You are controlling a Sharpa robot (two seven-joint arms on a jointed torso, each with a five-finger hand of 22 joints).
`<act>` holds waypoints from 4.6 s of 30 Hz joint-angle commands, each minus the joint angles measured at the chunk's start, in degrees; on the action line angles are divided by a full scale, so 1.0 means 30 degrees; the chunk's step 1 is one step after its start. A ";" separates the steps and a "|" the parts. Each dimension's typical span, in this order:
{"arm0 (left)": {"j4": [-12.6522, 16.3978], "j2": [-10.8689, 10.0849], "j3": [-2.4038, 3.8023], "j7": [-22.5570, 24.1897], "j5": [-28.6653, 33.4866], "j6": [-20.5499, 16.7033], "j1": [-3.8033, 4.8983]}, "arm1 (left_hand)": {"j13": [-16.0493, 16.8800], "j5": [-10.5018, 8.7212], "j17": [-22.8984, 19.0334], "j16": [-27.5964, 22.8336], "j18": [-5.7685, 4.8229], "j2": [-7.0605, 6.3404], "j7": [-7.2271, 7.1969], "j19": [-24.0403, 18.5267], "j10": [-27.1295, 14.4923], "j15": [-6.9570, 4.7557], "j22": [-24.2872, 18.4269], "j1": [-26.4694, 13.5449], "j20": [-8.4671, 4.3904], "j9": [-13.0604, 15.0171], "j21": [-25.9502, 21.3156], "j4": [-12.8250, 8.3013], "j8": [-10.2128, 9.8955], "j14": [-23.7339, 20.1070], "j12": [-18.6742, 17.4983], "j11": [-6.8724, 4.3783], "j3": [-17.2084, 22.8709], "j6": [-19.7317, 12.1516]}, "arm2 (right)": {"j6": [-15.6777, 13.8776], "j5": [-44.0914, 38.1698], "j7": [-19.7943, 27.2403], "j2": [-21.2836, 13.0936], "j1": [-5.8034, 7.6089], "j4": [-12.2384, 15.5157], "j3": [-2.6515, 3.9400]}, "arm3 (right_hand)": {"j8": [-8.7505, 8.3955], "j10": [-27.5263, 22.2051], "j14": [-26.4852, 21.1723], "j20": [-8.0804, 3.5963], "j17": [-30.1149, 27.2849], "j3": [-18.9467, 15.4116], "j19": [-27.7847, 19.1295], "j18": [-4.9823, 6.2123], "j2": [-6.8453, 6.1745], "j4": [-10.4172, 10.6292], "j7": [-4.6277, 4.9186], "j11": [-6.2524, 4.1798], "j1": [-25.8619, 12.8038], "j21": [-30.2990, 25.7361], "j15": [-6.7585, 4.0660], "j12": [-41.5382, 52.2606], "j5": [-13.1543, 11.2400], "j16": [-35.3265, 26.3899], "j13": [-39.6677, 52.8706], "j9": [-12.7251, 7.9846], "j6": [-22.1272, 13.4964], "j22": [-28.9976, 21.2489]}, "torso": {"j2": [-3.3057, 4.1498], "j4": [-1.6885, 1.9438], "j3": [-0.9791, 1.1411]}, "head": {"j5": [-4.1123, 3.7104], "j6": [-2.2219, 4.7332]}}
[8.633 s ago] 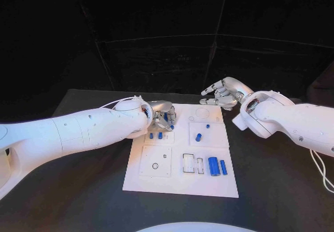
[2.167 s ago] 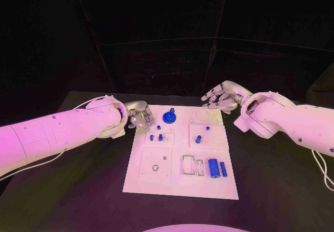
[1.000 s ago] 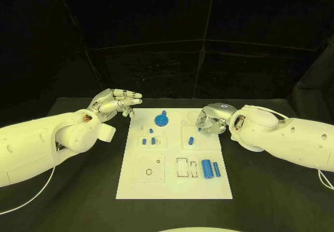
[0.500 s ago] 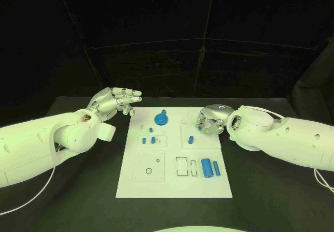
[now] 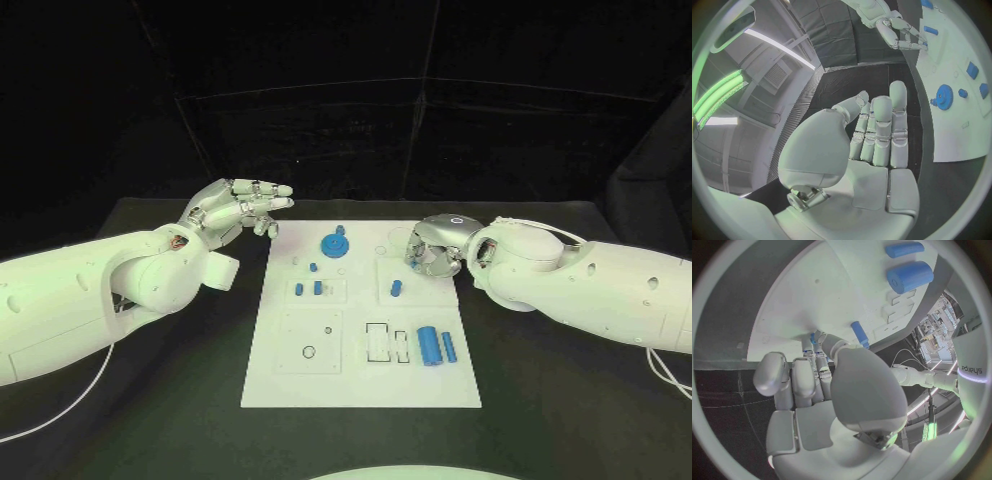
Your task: Assemble the parts on the task board
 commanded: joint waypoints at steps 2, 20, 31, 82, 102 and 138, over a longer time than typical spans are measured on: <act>0.0039 -0.0025 0.0015 0.0506 0.0143 0.0234 0.0023 | 0.0025 -0.0009 -0.0013 -0.0124 0.0246 0.0148 0.0011 -0.0138 0.0074 -0.0024 -0.0017 -0.0014 -0.0021 -0.0020 -0.0082 -0.0030 -0.0047 -0.0150 0.0126 0.0042 -0.0127 0.0150 | 0.0192 -0.0873 -0.0673 0.0058 -0.0163 0.0139 -0.0103 | 0.0162 0.0460 0.0698 -0.0115 -0.0036 0.0437 0.0304 -0.0355 0.0332 -0.0183 -0.0135 -0.0161 0.0004 0.0406 -0.0265 0.0178 -0.0448 0.0062 -0.0036 0.0063 0.0452 0.0641 | -0.0006 -0.0015 0.0007 | -0.0007 -0.0031; -0.0118 -0.0100 0.0014 0.0477 0.0143 0.0251 0.0023 | 0.0023 -0.0009 -0.0073 -0.0157 0.0247 0.0150 0.0011 -0.0150 0.0070 -0.0026 -0.0036 0.0010 -0.0022 -0.0021 -0.0112 -0.0056 -0.0050 -0.0181 0.0130 0.0041 -0.0144 0.0152 | -0.2693 -0.0999 -0.0880 -0.1262 -0.0177 0.2220 -0.0073 | 0.0073 0.0678 0.0689 -0.0221 -0.0179 0.1067 0.0557 -0.0489 0.0442 -0.0556 -0.0129 -0.0198 0.0038 0.0855 -0.0312 0.0061 -0.0528 0.0085 -0.0128 0.0034 0.0632 0.1392 | -0.0043 -0.0027 -0.0020 | -0.0003 -0.0105; -0.0129 -0.0078 0.0013 0.0460 0.0143 0.0327 0.0023 | 0.0022 -0.0010 -0.0086 -0.0163 0.0247 0.0144 0.0014 -0.0154 0.0066 -0.0025 -0.0044 0.0009 -0.0022 -0.0022 -0.0125 -0.0062 -0.0053 -0.0189 0.0131 0.0044 -0.0159 0.0150 | -0.3796 -0.0105 -0.0600 -0.2436 -0.0101 0.4169 0.0029 | 0.0027 0.0685 0.0689 -0.0228 -0.0166 0.1143 0.0573 -0.0501 0.0335 -0.0624 -0.0116 -0.0187 -0.0030 0.0906 -0.0305 0.0016 -0.0472 0.0117 -0.0149 0.0017 0.0626 0.1468 | -0.0046 0.0004 -0.0031 | 0.0020 -0.0150; -0.0420 0.0778 0.0015 0.0368 0.0264 0.0508 0.0035 | 0.0020 -0.0011 -0.0157 -0.0198 0.0245 0.0133 0.0018 -0.0162 0.0062 -0.0021 -0.0061 -0.0005 -0.0020 -0.0023 -0.0151 -0.0067 -0.0057 -0.0217 0.0135 0.0050 -0.0195 0.0150 | -0.0944 0.0589 0.0906 0.3295 -0.1943 0.3192 -0.0392 | -0.0185 0.0609 0.0670 -0.0212 -0.0246 0.1415 0.0485 -0.0489 0.0197 -0.0845 -0.0001 -0.0086 -0.0270 0.0930 -0.0239 -0.0200 0.0042 0.0172 -0.0224 -0.0052 0.0509 0.1445 | -0.0007 -0.0012 -0.0006 | 0.1485 -0.0965; -0.0418 0.0758 0.0015 0.0297 0.0264 0.0589 0.0035 | 0.0019 -0.0011 -0.0221 -0.0227 0.0244 0.0131 0.0018 -0.0170 0.0060 -0.0018 -0.0082 -0.0013 -0.0018 -0.0025 -0.0185 -0.0075 -0.0061 -0.0242 0.0140 0.0051 -0.0235 0.0149 | -0.0465 -0.0545 -0.0016 0.3815 -0.1946 0.3184 -0.0399 | -0.0370 0.0249 0.0624 -0.0112 -0.0430 0.1155 0.0390 -0.0474 -0.0063 -0.0773 0.0110 0.0049 -0.0828 0.0894 -0.0125 -0.0496 0.0199 0.0133 -0.0305 -0.0132 0.0115 0.1354 | 0.0000 -0.0006 -0.0029 | 0.1470 -0.1048; -0.0376 0.0556 0.0004 0.0066 0.0266 0.0884 0.0034 | 0.0007 -0.0011 -0.0333 -0.0270 0.0239 0.0113 0.0029 -0.0183 0.0006 -0.0003 -0.0124 -0.0065 -0.0008 -0.0033 -0.0249 -0.0070 -0.0088 -0.0285 0.0126 0.0069 -0.0335 0.0115 | -0.1929 0.1756 -0.0663 -0.1764 -0.0497 0.5278 0.0277 | -0.0368 -0.3007 0.0035 0.0354 -0.3223 -0.1806 -0.0950 0.0110 -0.1397 -0.0321 0.0351 0.0589 -0.1937 -0.1164 0.0310 -0.1343 0.1084 -0.1522 -0.0356 -0.0163 -0.2971 -0.1934 | -0.0037 -0.0061 -0.0041 | 0.0930 -0.0594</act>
